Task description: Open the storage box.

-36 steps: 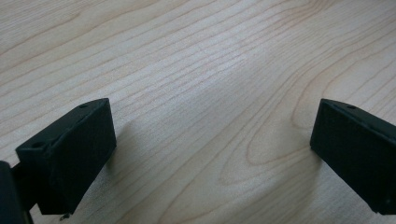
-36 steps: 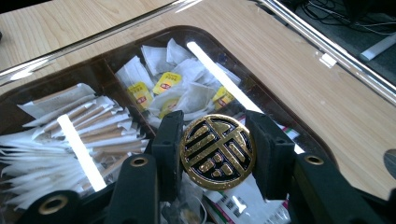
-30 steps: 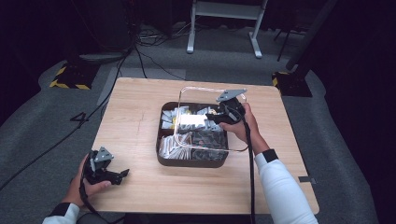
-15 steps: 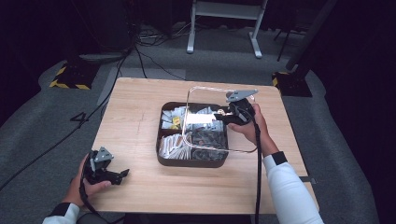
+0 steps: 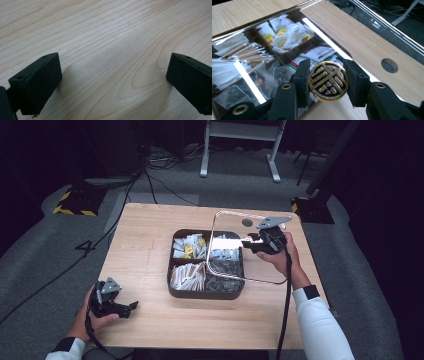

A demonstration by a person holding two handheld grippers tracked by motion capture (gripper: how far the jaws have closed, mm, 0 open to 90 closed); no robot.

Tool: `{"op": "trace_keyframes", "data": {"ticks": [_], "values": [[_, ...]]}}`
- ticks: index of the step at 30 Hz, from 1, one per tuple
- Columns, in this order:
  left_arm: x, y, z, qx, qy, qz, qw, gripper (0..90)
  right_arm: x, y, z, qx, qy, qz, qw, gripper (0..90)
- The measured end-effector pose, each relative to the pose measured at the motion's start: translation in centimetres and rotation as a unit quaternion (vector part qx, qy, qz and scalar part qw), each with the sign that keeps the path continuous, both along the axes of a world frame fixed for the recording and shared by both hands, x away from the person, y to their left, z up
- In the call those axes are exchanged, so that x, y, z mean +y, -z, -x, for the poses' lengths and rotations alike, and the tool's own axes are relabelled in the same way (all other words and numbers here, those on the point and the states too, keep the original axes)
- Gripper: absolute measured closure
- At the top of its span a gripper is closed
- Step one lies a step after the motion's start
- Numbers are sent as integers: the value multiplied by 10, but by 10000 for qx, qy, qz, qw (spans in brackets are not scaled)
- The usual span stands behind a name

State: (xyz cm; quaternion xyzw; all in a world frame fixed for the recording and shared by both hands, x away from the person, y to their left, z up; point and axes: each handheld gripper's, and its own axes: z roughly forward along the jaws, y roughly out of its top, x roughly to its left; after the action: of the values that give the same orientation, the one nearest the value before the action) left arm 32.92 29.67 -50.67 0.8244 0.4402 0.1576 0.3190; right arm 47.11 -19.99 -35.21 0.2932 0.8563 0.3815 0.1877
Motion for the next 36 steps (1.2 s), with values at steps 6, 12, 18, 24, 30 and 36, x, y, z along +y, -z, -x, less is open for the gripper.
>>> {"op": "trace_keyframes", "data": {"ticks": [6, 12, 18, 24, 30, 36], "values": [[0, 0, 0, 0, 0, 0, 10000, 5, -14, 3, 0, 6, 111, 70, 9999, 592], [0, 0, 0, 0, -2, 1, 10000, 5, -25, 5, 1, 2, 183, 55, 9998, 591], [0, 0, 0, 1, -1, 0, 10000, 5, -39, 8, 3, 15, 293, 79, 9995, 592], [0, 0, 0, 0, 0, -1, 10000, 5, -55, 9, 5, 60, 427, 19, 9991, 592], [0, 0, 0, 0, -1, 1, 10000, 5, -68, 10, 8, 34, 527, 75, 9986, 591], [0, 0, 0, -1, -2, 1, 10000, 5, -79, 15, 10, 82, 635, 67, 9979, 591]]}}
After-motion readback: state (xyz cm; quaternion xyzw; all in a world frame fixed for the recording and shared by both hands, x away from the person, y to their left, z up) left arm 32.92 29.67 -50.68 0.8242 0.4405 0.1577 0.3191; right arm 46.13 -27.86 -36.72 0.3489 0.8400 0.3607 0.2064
